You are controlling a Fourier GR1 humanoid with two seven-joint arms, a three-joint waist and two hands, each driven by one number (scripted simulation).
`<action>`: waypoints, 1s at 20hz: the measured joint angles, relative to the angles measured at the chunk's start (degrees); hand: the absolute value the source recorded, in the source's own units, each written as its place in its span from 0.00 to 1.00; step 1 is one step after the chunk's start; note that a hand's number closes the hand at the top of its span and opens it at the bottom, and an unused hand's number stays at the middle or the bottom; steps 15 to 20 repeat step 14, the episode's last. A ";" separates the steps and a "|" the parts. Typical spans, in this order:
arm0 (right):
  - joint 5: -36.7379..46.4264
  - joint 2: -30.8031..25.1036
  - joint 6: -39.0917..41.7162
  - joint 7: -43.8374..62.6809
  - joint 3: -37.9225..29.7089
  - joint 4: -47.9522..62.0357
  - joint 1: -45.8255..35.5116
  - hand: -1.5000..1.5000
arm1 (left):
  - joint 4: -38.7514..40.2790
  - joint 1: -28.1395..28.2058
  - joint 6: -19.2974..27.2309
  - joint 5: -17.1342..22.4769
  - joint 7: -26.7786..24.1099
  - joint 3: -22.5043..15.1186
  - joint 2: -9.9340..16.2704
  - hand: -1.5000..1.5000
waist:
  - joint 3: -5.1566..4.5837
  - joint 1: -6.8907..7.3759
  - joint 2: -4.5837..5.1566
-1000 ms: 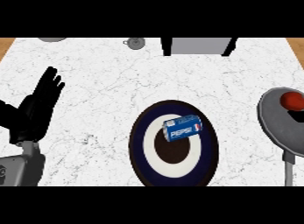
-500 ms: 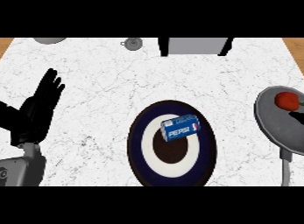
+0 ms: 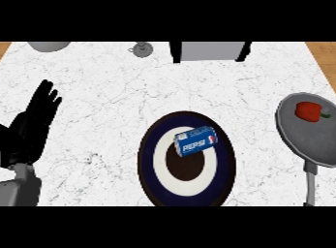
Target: Pick the bell pepper from the plate and place it in the pan
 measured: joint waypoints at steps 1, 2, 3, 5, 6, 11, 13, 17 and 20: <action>-2.45 0.77 2.07 -0.88 -1.05 -2.10 2.09 0.00 | -0.47 0.62 0.04 -0.08 -0.13 -0.12 -0.16 0.50 | -0.01 -0.08 -0.04; -5.05 0.88 4.72 -1.40 -2.22 -3.99 4.13 0.00 | -0.92 0.63 0.27 -0.09 0.40 -0.22 -0.29 0.50 | 0.00 -0.25 -0.08; -7.56 1.33 7.26 -2.54 -3.39 -5.33 6.40 0.00 | -1.09 0.23 0.43 -0.10 1.02 -0.15 -0.14 0.50 | 0.00 -0.36 -0.08; -11.75 2.34 11.81 -3.43 -5.04 -8.89 10.60 0.00 | -1.22 0.41 -0.13 0.06 0.86 0.02 0.28 0.50 | 0.00 -0.09 0.02; -13.59 2.84 14.06 -4.08 -5.93 -10.52 13.11 0.00 | -1.21 0.42 -0.03 -0.16 0.65 -0.25 0.02 0.50 | 0.00 0.00 0.07; -19.01 6.85 19.89 -5.46 -8.53 -19.45 22.36 0.00 | 0.51 -1.81 0.63 -1.10 0.16 -0.93 -0.88 0.50 | 0.01 0.79 0.35; -19.62 8.66 20.32 -5.15 -8.81 -22.64 24.59 0.00 | 0.52 -1.63 -0.49 -0.29 0.10 -0.20 -0.16 0.50 | 0.03 1.10 0.41; -20.04 9.12 20.86 -5.36 -9.14 -23.53 25.63 0.00 | -0.60 -1.89 -0.19 -0.28 1.44 -0.25 -0.08 0.50 | 0.03 1.22 0.43; -20.04 9.12 20.86 -5.36 -9.14 -23.53 25.63 0.00 | -0.60 -1.89 -0.19 -0.28 1.44 -0.25 -0.08 0.50 | 0.03 1.22 0.43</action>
